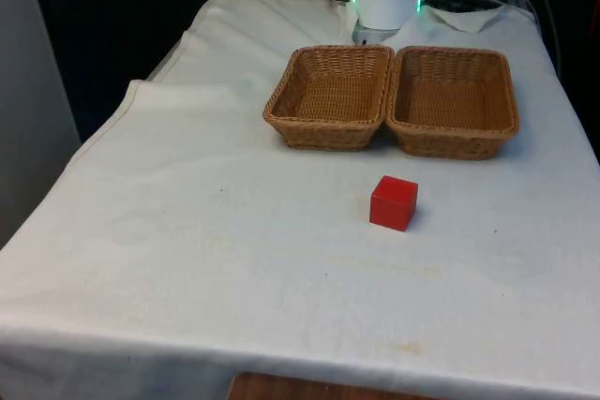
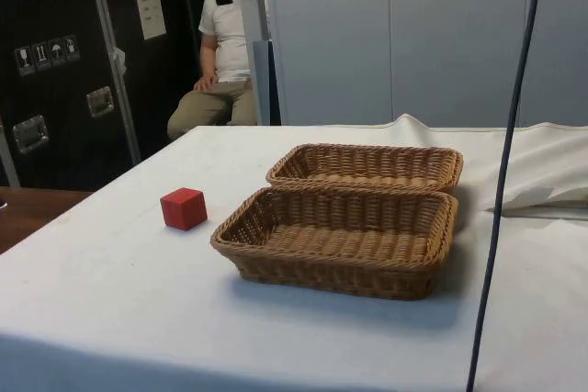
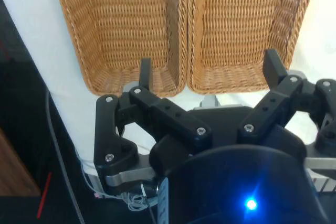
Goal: Pick up the red cube and place it into the right basket.
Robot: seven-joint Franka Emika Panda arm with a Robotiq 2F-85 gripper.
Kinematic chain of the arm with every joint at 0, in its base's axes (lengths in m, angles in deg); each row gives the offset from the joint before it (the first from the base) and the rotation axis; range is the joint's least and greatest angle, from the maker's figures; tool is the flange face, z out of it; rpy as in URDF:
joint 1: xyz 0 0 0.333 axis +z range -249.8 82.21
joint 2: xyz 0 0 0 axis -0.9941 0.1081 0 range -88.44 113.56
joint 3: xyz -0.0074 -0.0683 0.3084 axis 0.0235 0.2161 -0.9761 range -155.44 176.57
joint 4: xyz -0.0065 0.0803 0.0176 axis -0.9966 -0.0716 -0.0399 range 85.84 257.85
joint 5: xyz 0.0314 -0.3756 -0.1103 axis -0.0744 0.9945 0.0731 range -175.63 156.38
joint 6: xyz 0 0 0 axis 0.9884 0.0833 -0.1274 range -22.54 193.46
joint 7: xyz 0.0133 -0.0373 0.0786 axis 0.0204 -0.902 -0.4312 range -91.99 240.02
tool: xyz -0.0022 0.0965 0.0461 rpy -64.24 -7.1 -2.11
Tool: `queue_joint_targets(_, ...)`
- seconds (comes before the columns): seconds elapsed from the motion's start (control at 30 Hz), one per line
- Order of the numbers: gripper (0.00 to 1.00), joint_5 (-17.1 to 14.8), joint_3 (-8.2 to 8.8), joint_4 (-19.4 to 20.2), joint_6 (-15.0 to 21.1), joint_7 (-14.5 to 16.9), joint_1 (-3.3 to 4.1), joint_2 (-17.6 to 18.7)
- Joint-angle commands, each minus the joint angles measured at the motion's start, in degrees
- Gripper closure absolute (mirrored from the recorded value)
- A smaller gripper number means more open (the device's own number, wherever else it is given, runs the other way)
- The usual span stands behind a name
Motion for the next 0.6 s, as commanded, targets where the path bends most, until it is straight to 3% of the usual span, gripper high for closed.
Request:
queue_joint_targets(0.0,0.00,0.00,-0.11,-0.34,0.17,-0.23,0.00,0.40)
queue_joint_targets(0.07,0.00,-0.34,-0.40,-2.81,0.00,-0.92,0.00,2.98)
queue_joint_targets(0.57,0.00,-1.38,-1.09,-11.57,0.17,-2.69,0.06,11.86)
